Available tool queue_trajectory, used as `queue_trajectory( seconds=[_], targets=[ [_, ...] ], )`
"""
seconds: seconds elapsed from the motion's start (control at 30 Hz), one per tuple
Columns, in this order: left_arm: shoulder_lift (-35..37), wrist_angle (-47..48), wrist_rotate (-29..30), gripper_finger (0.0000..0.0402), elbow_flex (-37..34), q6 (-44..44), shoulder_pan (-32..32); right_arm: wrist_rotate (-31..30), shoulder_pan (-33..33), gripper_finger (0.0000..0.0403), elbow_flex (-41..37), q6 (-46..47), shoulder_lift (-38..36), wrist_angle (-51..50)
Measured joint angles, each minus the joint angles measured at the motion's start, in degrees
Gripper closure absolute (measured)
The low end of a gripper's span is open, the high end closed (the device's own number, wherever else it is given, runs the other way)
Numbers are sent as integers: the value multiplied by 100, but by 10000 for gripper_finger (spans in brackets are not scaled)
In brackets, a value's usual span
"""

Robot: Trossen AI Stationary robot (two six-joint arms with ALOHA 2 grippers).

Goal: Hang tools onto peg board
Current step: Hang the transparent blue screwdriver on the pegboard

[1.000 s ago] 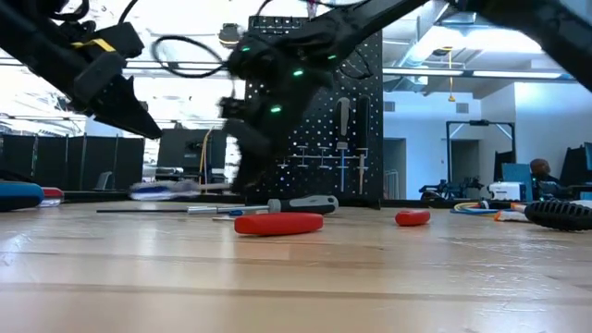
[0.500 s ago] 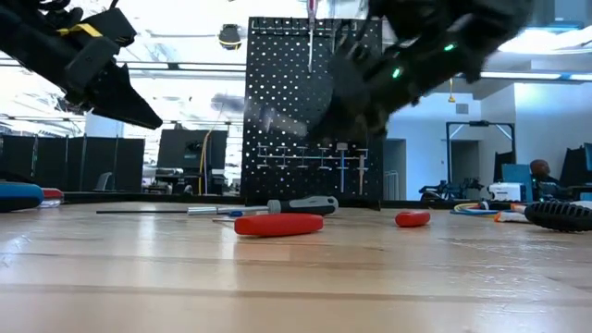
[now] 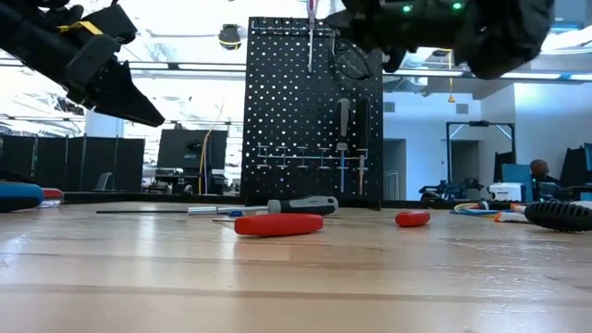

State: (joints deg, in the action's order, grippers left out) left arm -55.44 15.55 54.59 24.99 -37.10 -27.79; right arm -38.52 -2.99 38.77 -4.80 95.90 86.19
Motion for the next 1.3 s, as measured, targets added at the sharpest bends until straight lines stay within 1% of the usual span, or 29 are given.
queue_trajectory(
  seconds=[0.17, 0.33, 0.5, 0.7, 0.87, 0.93, 1.17, 1.3],
  targets=[
    [0, -1, 0, 236, 0, 0, 0, -6, 563, 386, 276, 350, 4, -70],
    [0, 2, 19, 236, 0, 2, 0, 14, 899, 386, 561, 374, 4, -150],
    [0, -2, 35, 236, 0, 2, 0, 31, 1060, 386, 1004, 476, 7, -840],
    [0, -2, 35, 236, 0, 2, 0, -70, 1270, 386, 1332, 498, 4, -953],
    [0, -2, 33, 236, 0, 2, 0, -68, 1429, 386, 1564, 917, 4, -1719],
    [0, -2, 33, 236, 0, 0, 0, -65, 1477, 386, 1610, 933, 4, -1911],
    [0, 0, 31, 236, 0, -7, 0, -89, 1518, 386, 1613, 800, 4, -1754],
    [0, -2, 28, 236, 0, -15, 0, -225, 1565, 386, 1613, 799, 4, -1717]
  ],
)
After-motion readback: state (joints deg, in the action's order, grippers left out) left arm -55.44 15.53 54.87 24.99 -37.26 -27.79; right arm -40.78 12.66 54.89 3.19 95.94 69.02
